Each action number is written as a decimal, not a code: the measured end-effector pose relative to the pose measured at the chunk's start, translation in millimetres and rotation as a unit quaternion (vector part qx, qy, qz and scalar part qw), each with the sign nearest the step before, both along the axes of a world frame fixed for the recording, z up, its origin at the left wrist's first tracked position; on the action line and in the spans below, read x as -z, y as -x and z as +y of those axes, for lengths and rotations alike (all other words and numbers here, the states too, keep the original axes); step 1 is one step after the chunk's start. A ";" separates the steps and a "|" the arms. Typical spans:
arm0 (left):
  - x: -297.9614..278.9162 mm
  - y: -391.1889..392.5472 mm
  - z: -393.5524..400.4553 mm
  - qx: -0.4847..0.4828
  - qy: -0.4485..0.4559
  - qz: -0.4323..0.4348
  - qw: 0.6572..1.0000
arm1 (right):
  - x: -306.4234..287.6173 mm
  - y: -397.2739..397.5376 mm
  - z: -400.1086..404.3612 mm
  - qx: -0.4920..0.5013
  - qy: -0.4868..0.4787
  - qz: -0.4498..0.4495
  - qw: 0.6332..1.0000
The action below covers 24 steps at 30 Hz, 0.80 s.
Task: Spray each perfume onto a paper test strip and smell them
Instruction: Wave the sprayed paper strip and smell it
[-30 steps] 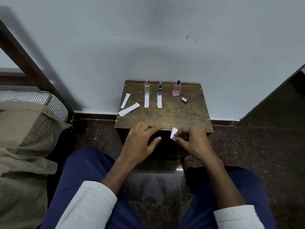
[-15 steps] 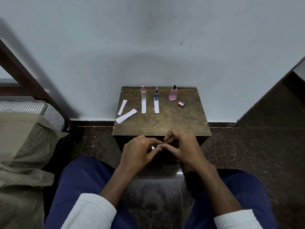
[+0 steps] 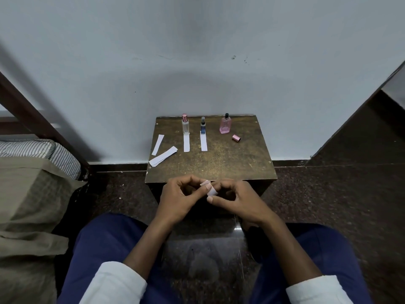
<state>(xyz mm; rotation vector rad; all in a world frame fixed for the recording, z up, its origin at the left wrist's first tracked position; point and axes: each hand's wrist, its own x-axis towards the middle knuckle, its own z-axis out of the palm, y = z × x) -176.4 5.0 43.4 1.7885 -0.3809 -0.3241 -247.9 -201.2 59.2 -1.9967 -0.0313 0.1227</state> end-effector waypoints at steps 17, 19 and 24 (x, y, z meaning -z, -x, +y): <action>-3.4 -7.5 7.4 -0.063 -0.083 -0.049 0.993 | 7.3 -2.7 -11.0 0.042 -0.107 0.068 0.991; -2.3 -7.5 6.6 -0.063 -0.081 -0.045 0.994 | 8.6 -4.6 -7.9 0.031 -0.120 0.082 0.989; 1.7 -8.9 8.2 -0.088 -0.086 -0.049 0.991 | 10.8 -6.1 -8.1 0.013 -0.127 0.116 0.985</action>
